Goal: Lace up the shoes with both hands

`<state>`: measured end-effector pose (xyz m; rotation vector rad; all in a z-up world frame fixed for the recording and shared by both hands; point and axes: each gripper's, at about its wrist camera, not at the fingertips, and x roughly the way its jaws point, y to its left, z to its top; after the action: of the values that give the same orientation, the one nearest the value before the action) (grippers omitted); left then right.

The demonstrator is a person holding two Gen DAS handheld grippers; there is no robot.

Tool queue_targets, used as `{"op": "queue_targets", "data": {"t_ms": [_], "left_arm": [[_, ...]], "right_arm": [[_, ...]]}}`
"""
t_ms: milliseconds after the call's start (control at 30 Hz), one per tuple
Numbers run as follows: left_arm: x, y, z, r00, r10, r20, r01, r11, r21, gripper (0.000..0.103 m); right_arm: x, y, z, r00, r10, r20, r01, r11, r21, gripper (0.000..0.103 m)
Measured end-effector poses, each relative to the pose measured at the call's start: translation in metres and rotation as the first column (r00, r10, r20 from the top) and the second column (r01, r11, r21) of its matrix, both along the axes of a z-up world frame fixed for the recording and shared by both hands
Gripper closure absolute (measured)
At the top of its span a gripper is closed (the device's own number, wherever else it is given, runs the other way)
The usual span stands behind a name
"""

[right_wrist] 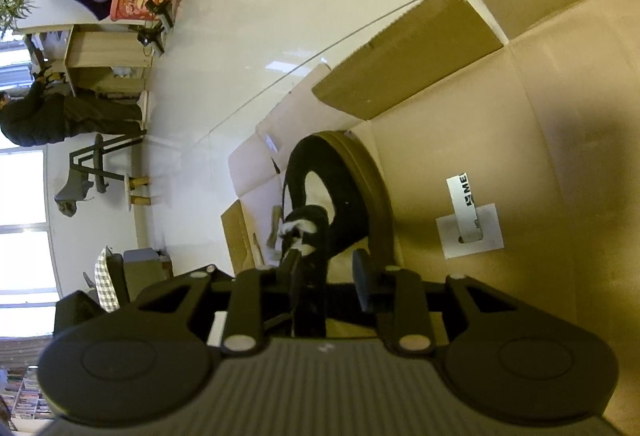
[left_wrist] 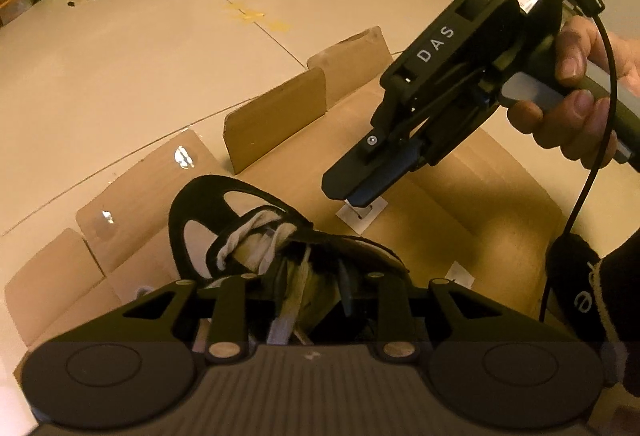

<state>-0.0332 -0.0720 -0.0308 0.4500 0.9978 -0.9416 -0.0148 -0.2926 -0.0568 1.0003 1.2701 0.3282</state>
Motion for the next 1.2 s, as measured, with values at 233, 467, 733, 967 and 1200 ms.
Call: {"op": "queue_targets", "data": {"t_ms": [233, 467, 733, 967, 1200], "left_arm": [[-0.003, 0.002, -0.004, 0.999, 0.020, 0.035, -0.020, 1.000, -0.019, 0.102], [-0.008, 0.003, -0.011, 0.997, 0.066, 0.044, -0.062, 0.995, -0.078, 0.102], [-0.009, 0.007, -0.009, 0.996, 0.070, 0.051, -0.065, 0.993, -0.102, 0.102], [-0.016, 0.026, 0.003, 0.991, 0.114, 0.076, -0.100, 0.982, -0.158, 0.102], [-0.017, 0.050, 0.022, 0.980, 0.191, 0.049, -0.171, 0.947, -0.273, 0.102]], "right_arm": [[-0.001, 0.004, 0.003, 1.000, 0.019, 0.006, -0.019, 1.000, 0.001, 0.071], [-0.001, 0.004, 0.003, 1.000, 0.020, 0.004, -0.020, 1.000, -0.011, 0.071], [-0.012, 0.048, 0.038, 0.958, 0.252, 0.135, -0.222, 0.953, -0.205, 0.054], [-0.017, 0.066, 0.061, 0.911, 0.354, 0.211, -0.275, 0.904, -0.327, 0.054], [-0.006, 0.030, 0.030, 0.998, 0.025, 0.060, -0.028, 0.999, 0.046, 0.072]]}}
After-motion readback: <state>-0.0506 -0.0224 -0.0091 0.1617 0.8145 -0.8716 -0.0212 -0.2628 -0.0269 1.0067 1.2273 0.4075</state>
